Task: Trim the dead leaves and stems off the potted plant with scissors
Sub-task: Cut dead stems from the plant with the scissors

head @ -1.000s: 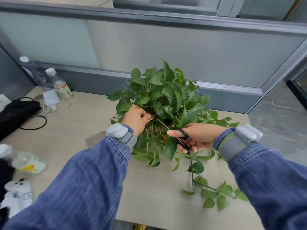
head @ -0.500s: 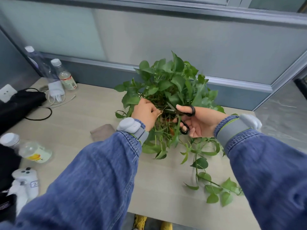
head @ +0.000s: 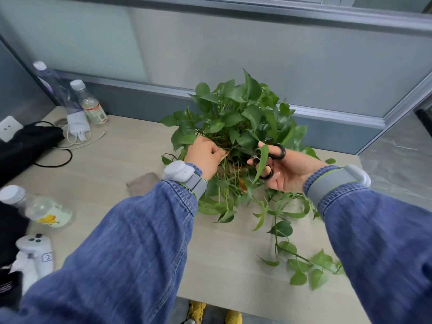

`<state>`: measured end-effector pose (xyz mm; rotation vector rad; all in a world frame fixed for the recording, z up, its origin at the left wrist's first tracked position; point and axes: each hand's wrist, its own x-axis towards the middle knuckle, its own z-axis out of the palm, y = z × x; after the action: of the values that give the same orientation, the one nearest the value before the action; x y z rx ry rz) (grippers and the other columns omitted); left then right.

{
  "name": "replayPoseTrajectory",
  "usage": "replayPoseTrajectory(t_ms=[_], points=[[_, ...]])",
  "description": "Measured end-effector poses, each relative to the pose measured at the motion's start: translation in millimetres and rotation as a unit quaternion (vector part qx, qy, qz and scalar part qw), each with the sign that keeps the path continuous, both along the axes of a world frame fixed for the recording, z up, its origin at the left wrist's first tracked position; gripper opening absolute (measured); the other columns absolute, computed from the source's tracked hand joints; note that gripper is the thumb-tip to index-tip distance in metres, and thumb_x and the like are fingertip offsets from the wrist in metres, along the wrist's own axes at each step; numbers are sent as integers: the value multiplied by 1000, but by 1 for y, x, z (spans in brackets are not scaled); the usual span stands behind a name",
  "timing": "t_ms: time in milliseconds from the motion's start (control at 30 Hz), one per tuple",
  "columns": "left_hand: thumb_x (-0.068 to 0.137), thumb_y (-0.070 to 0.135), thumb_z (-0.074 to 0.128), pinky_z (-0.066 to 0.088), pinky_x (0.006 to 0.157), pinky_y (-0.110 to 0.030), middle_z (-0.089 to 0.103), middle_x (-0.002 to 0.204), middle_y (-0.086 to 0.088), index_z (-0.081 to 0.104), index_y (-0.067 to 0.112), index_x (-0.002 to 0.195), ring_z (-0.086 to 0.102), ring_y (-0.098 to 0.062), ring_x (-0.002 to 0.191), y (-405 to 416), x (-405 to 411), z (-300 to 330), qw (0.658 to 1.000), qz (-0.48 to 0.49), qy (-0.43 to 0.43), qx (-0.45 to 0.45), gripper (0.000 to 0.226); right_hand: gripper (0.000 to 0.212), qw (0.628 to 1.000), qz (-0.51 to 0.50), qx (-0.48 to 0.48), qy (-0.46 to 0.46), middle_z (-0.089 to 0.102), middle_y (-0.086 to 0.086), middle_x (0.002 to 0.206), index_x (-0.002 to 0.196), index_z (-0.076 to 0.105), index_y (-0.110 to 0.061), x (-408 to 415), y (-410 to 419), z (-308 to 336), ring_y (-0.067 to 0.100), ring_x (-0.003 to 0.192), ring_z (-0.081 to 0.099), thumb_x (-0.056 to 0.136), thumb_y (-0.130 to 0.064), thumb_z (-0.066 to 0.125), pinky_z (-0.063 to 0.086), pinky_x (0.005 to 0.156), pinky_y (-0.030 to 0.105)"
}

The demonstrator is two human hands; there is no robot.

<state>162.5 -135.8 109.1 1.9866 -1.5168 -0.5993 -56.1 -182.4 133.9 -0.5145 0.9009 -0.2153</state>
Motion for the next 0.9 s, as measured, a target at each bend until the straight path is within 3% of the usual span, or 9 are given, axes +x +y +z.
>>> replayPoseTrajectory(t_ms=[167,533,633,733,833,900], points=[[90,32,62,43,92,-37,54,117,-6,68,6,73,53,-28,105,2,0,-2,1000,-3,-6,2,32,47,1000,-14,-12,24,59,-1,66,105,67,-4,6,1,-4,7,51,54,80,-43,75,36,41,12],[89,30,63,41,97,-37,54,123,-4,66,12,70,51,-28,112,1,-1,-4,1000,5,-9,9,27,37,994,-61,-63,65,59,0,59,96,66,-4,14,6,-9,5,41,48,81,-37,73,32,34,12],[90,29,62,37,96,-28,54,124,-5,68,9,76,51,-26,113,5,-2,2,1000,-7,-10,9,26,37,994,-54,-67,68,58,1,64,97,66,-4,10,7,-8,6,41,48,80,-36,73,32,34,11],[90,31,62,28,85,-18,55,122,1,71,13,80,51,-14,107,20,0,20,1000,-23,-5,-20,22,40,997,-18,-61,52,60,1,63,97,69,-3,-1,9,-6,6,41,49,75,-36,76,35,36,12],[86,41,62,34,90,-27,55,109,9,70,28,78,48,-12,103,51,1,41,993,-63,-47,-92,17,37,998,15,-62,24,65,2,63,96,73,-3,-16,10,-5,7,39,48,81,-36,75,39,39,14],[83,49,60,42,80,-30,55,92,12,72,32,80,51,-11,90,73,-10,49,985,-134,-68,-88,20,37,997,34,-68,31,67,1,64,98,73,-5,-21,11,-5,8,41,51,82,-38,73,40,46,15]])
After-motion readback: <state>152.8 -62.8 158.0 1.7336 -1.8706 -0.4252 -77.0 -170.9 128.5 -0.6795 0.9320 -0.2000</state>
